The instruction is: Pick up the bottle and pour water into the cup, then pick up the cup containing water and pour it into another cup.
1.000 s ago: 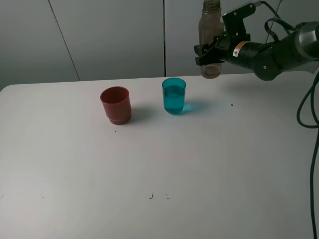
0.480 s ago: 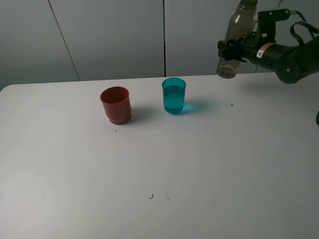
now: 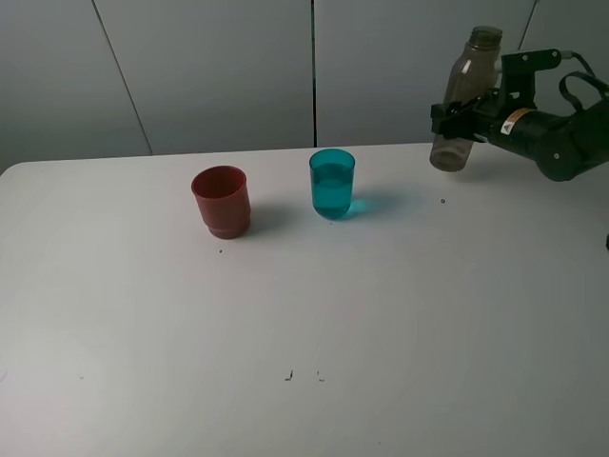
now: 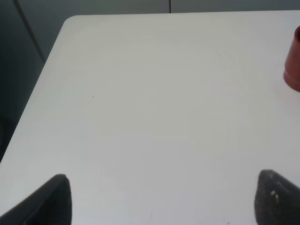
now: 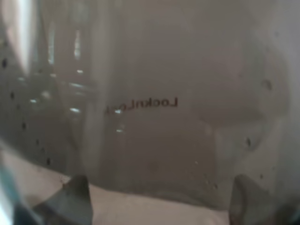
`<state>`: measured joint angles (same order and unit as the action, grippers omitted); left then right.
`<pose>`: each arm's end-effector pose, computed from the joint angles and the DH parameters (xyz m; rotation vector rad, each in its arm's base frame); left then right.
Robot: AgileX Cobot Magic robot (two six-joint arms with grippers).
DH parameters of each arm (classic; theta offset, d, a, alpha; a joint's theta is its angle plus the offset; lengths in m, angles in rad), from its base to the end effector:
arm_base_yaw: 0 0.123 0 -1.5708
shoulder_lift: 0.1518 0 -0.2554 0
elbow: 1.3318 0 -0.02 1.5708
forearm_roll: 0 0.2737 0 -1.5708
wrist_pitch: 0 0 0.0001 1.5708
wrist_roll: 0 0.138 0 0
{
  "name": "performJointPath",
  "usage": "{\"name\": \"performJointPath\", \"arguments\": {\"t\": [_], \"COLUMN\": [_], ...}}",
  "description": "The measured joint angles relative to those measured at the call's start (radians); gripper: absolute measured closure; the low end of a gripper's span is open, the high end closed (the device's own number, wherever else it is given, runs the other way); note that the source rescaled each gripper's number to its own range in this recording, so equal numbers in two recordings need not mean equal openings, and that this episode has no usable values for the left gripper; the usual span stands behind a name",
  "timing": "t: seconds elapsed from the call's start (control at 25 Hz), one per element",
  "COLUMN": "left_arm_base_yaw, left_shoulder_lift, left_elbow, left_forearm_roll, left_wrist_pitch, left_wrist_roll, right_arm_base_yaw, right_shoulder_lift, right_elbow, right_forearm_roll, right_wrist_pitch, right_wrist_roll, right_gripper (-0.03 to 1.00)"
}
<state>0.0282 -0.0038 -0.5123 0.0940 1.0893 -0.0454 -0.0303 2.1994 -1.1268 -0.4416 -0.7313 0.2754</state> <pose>0.0827 0.0138 0.2683 -0.0825 2.0530 0.1020 0.4747 0.0250 0.0477 -0.2289 1.8527 0.2067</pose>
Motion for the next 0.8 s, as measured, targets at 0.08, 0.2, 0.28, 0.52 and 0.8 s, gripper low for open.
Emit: {"name": "performJointPath", "arguments": {"t": [0.08,0.2,0.28,0.52,0.8], "left_arm_base_yaw": [0.000,0.000,0.000,0.000,0.000], "left_shoulder_lift": [0.000,0.000,0.000,0.000,0.000], "left_elbow": [0.000,0.000,0.000,0.000,0.000], "left_forearm_roll": [0.000,0.000,0.000,0.000,0.000], "left_wrist_pitch": [0.000,0.000,0.000,0.000,0.000], "left_wrist_roll": [0.000,0.000,0.000,0.000,0.000], "right_arm_base_yaw": [0.000,0.000,0.000,0.000,0.000], "right_shoulder_lift": [0.017,0.039,0.053,0.064,0.064], "right_elbow": [0.000,0.000,0.000,0.000,0.000], "right_forearm_roll": [0.000,0.009,0.017,0.031,0.033], "right_wrist_pitch": [-0.017,-0.034,-0.043,-0.063,-0.063], "right_wrist_roll": [-0.031,-0.074,-0.095,-0.108,-0.108], "right_gripper": [0.97,0.97,0.97,0.97,0.97]}}
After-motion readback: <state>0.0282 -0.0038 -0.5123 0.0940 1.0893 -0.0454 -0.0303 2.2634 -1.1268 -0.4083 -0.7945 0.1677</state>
